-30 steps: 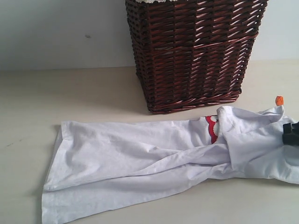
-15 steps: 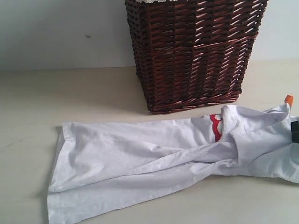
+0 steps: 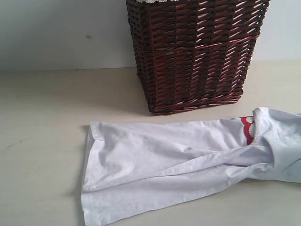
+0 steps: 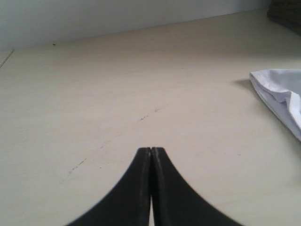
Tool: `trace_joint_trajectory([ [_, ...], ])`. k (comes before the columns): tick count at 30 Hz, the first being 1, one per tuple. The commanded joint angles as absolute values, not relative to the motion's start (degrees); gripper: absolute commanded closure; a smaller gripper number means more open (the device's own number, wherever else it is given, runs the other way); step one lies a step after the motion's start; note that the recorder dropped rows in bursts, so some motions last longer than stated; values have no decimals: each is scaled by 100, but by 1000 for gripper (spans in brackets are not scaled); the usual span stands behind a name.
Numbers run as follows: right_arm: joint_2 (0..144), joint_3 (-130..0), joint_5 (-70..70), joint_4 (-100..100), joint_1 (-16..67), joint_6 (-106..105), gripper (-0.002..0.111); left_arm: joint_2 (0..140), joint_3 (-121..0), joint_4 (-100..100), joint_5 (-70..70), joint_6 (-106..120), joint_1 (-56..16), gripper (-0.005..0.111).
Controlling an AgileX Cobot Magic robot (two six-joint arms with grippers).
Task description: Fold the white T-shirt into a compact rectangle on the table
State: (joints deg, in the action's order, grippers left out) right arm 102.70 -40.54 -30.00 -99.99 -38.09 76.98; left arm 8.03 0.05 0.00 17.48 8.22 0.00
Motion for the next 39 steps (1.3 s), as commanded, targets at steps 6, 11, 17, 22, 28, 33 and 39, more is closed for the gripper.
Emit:
trace_joint_trajectory([
  [6,9647,-4043,-4174,-9995,-4270,7161,108,776,0,-45,1736,831,7,107],
  [11,8858,-4043,-5632,-9995,-4270,7439,108,776,0,-45,1736,831,7,107],
  [17,8340,-4043,-6060,-9995,-3989,8062,108,776,0,-45,1736,831,7,107],
  [22,8279,-4043,-6018,-9995,-3220,8126,108,776,0,-45,1736,831,7,107],
  [28,8394,-4043,-5423,-9995,-2695,8164,108,776,0,-45,1736,831,7,107],
  [33,8408,-4043,-3795,-9995,-2900,8425,108,776,0,-45,1736,831,7,107],
  [39,8607,-4043,-3369,-9995,-3952,7921,108,776,0,-45,1736,831,7,107],
])
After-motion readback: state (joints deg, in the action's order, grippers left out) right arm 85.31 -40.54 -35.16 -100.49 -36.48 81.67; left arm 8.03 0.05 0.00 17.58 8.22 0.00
